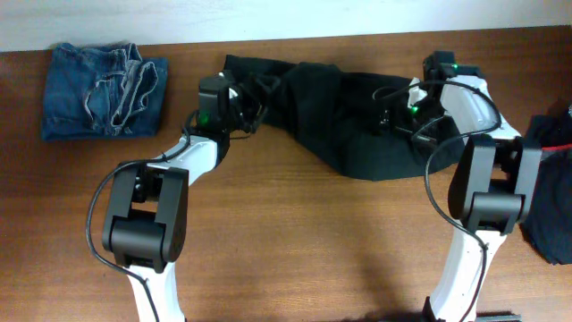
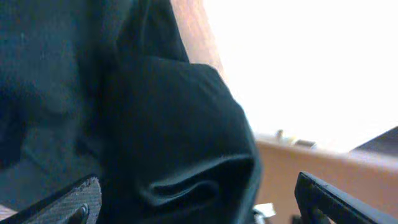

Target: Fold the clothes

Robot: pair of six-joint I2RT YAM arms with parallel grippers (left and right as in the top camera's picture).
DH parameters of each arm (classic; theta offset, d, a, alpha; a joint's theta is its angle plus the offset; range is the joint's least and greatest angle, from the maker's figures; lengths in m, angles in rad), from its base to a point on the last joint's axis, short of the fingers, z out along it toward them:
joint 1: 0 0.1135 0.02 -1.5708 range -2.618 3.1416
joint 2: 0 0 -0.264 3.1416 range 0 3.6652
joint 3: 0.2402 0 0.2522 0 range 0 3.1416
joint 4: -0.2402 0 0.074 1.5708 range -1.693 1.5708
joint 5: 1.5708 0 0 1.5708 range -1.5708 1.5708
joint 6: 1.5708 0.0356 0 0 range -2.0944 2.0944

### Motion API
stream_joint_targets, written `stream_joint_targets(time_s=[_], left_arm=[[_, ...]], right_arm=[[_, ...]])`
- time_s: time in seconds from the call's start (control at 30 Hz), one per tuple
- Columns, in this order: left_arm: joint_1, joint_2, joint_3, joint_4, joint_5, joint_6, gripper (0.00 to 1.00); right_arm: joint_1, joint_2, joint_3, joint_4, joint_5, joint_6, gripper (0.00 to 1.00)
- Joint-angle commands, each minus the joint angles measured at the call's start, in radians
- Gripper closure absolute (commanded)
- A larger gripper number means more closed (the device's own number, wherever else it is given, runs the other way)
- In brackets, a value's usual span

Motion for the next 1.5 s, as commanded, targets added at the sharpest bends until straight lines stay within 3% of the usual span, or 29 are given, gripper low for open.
stream_joint_targets(time_s=[0.0,0.1,0.23,0.7,0.77,0.83,0.87,1.0,1.13,1.27,1.47], left_arm=[[0.001,0.061,0.034,0.030,-0.008,-0.345,0.01],[-0.005,0.081,0.034,0.043,0.007,-0.477,0.02],[-0.012,0.099,0.037,0.043,-0.024,-0.545,0.02],[-0.062,0.206,0.199,-0.004,-0.053,-0.604,0.08],[-0.059,0.209,0.199,-0.026,-0.053,-0.604,0.25],[-0.056,0.209,0.199,-0.050,-0.053,-0.604,0.31],[-0.053,0.209,0.199,-0.073,-0.053,-0.604,0.40],[-0.044,0.209,0.199,-0.086,-0.041,-0.601,0.53],[-0.029,0.209,0.199,-0.091,-0.041,-0.519,0.71],[0.009,0.209,0.199,-0.134,-0.022,-0.443,0.99],[0.070,0.209,0.202,-0.134,0.038,-0.275,0.99]], right_arm=[[0.016,-0.010,-0.013,0.023,-0.018,0.044,0.01],[0.016,-0.010,-0.013,0.026,-0.018,0.046,0.01],[0.016,-0.010,-0.013,0.027,-0.018,0.046,0.01],[0.016,-0.010,-0.013,0.026,-0.018,0.045,0.02],[0.016,-0.010,-0.013,0.026,-0.018,0.045,0.01],[0.016,-0.010,-0.013,0.026,-0.018,0.045,0.01],[0.016,-0.010,-0.013,0.026,-0.018,0.045,0.01],[0.016,-0.010,-0.013,0.026,-0.018,0.045,0.01],[0.016,-0.010,-0.013,0.026,-0.018,0.045,0.01],[0.016,-0.010,-0.013,0.026,-0.018,0.045,0.01],[0.016,-0.010,-0.013,0.025,-0.009,0.045,0.01]])
